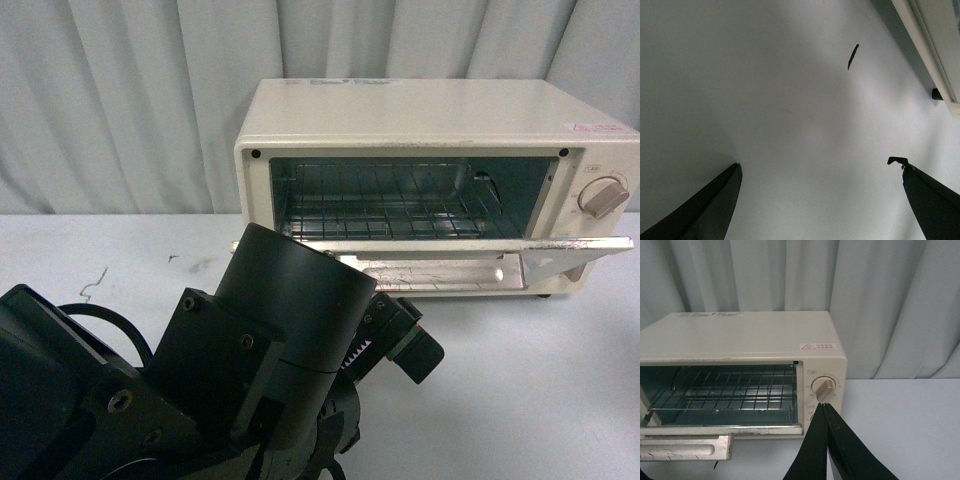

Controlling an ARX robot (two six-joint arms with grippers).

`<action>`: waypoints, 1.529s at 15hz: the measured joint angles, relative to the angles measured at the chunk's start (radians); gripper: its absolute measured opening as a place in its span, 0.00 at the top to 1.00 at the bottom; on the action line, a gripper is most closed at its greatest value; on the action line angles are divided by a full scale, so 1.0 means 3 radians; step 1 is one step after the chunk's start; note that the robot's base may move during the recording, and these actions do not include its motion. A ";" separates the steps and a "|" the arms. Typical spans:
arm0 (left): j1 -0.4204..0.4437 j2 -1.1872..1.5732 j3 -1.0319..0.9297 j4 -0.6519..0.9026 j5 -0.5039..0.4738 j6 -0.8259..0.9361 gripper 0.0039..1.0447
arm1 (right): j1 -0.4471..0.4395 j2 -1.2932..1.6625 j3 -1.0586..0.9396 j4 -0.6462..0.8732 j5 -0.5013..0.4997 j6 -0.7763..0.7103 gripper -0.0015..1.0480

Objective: Open oven

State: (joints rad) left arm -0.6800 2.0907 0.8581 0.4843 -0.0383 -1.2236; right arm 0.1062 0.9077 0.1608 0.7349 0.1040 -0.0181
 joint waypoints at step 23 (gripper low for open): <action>0.0000 0.0000 0.0000 -0.0001 0.0000 0.0000 0.06 | -0.0355 -0.2424 -0.0501 -0.1845 -0.0338 0.0011 0.98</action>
State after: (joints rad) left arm -0.6800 2.0907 0.8581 0.4839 -0.0383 -1.2236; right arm -0.0002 0.1806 0.0105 0.1814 0.0025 -0.0147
